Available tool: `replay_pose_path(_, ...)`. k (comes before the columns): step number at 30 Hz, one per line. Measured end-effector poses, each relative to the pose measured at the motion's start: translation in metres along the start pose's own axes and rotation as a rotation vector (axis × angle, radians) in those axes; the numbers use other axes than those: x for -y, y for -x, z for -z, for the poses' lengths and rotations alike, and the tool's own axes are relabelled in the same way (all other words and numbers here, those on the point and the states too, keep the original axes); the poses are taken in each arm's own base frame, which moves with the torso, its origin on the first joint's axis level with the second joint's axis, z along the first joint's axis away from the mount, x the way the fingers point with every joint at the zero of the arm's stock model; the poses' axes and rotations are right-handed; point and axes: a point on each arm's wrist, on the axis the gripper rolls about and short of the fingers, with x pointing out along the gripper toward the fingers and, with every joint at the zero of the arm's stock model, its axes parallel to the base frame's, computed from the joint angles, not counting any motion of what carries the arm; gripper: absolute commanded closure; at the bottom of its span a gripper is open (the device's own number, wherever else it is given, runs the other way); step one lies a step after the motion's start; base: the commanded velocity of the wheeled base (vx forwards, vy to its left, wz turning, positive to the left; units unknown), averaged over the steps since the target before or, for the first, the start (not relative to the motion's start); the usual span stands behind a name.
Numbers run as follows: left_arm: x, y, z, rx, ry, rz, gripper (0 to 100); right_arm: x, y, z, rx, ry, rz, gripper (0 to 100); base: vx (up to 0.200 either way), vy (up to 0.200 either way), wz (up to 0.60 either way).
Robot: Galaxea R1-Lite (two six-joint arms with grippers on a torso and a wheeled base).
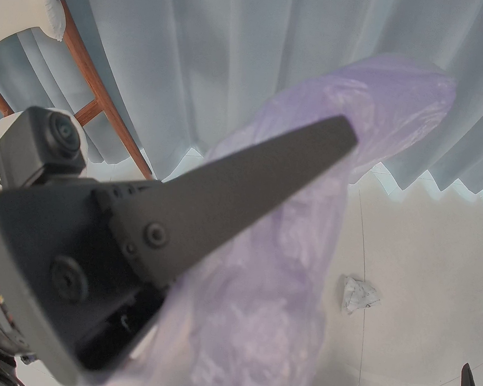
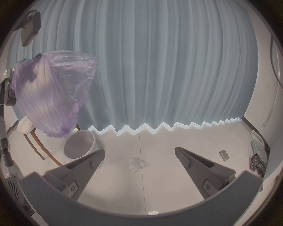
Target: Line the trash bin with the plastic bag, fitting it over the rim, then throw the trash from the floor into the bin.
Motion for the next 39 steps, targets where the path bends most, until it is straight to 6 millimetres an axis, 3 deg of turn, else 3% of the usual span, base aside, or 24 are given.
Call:
replay_pose_path(4,-0.018,0.009,-0.008,0.008,-0.041,-0.072,100,0.000,0.000,0.000,0.000,0.000,0.000,0,0.000,0.000,0.00)
replay_pose_path(14,-0.070,0.055,-0.007,-0.165,-0.226,-0.232,100,0.000,0.000,0.000,0.000,0.000,0.000,0,0.000,0.000,0.00)
replay_pose_path(20,-0.086,0.066,-0.006,-0.196,-0.304,-0.294,100,0.000,0.000,0.000,0.000,0.000,0.000,0,0.000,0.000,0.00)
replay_pose_path(28,-0.089,0.068,-0.010,-0.188,-0.315,-0.309,100,0.000,0.000,0.000,0.000,0.000,0.000,0,0.000,0.000,0.00)
replay_pose_path(39,-0.074,0.065,-0.029,-0.122,-0.375,-0.274,100,0.000,0.000,0.000,0.000,0.000,0.000,0,0.000,0.000,0.00)
